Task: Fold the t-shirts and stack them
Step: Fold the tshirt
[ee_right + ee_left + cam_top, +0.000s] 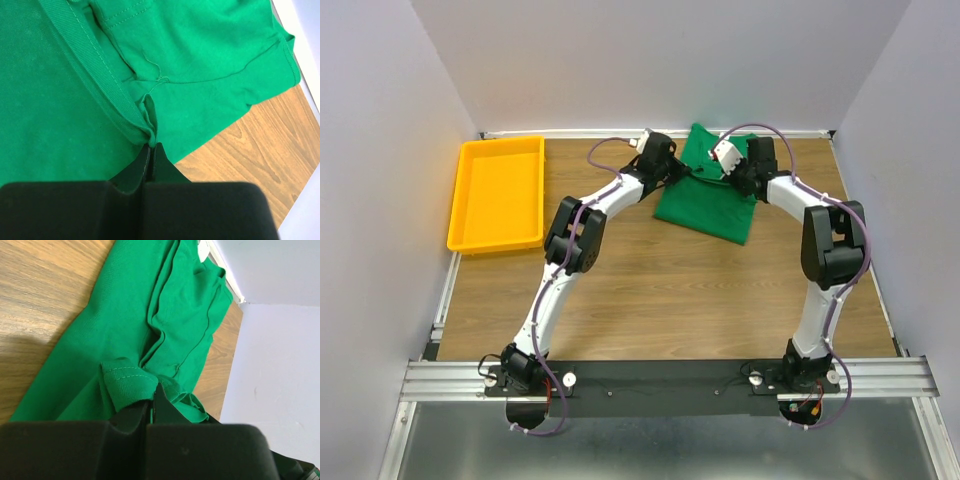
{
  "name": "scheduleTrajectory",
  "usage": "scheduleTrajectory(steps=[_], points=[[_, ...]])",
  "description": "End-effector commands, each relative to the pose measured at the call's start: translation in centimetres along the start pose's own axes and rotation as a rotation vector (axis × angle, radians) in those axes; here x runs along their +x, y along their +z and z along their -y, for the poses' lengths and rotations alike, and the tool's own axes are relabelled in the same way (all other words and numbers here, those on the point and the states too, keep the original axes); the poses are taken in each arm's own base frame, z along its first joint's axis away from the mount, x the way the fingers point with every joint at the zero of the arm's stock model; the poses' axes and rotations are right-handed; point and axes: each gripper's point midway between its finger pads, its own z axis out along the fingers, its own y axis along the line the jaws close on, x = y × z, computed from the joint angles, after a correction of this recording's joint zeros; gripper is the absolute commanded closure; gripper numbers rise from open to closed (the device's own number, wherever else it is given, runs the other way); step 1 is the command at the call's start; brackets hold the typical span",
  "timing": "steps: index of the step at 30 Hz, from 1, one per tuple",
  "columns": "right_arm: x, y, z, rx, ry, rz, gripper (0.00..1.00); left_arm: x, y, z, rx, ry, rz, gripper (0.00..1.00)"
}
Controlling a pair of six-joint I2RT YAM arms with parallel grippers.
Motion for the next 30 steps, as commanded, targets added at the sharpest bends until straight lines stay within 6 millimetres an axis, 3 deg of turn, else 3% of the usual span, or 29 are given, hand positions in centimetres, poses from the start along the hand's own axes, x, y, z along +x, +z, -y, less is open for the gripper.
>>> scheduleTrajectory(steps=[1,14,17,20,22,24,25,28,30], points=[[0.0,0.6,1.6,0.051,0.018,-0.006,0.99,-0.4,0.7,-0.3,0.009,-0.013,-0.009,1.0],[0.4,1.4,2.2,0.066,0.023,-0.022,0.99,-0.4,0.9,0.0,0.028,-0.016,-0.017,1.0],[0.6,1.7,2.4,0.069,0.026,-0.026,0.95,-0.4,0.9,0.5,0.065,-0.011,-0.039,1.0],[0.5,2.2,2.9,0.089,0.051,-0.031,0.65,-0.7,0.4,2.5,0.178,0.008,-0.054,0.89],[-0.3,2.7,3.8,0.124,0.082,-0.011,0.55,-1.4,-0.3,4.2,0.251,0.017,-0.044,0.76],[-0.1,2.7,5.1,0.183,0.11,-0.037,0.5,-2.4,-1.1,5.6,0.295,0.025,-0.02,0.38],[-0.5,2.5,5.6,0.203,0.122,-0.032,0.49,-3.0,-2.0,7.0,0.325,0.034,-0.002,0.25],[-1.6,1.6,7.4,0.259,0.168,-0.008,0.45,-5.0,-3.9,9.4,0.363,0.053,0.047,0.21],[-2.6,0.3,8.1,0.272,0.182,0.023,0.43,-6.1,-4.8,9.9,0.368,0.07,0.074,0.21]])
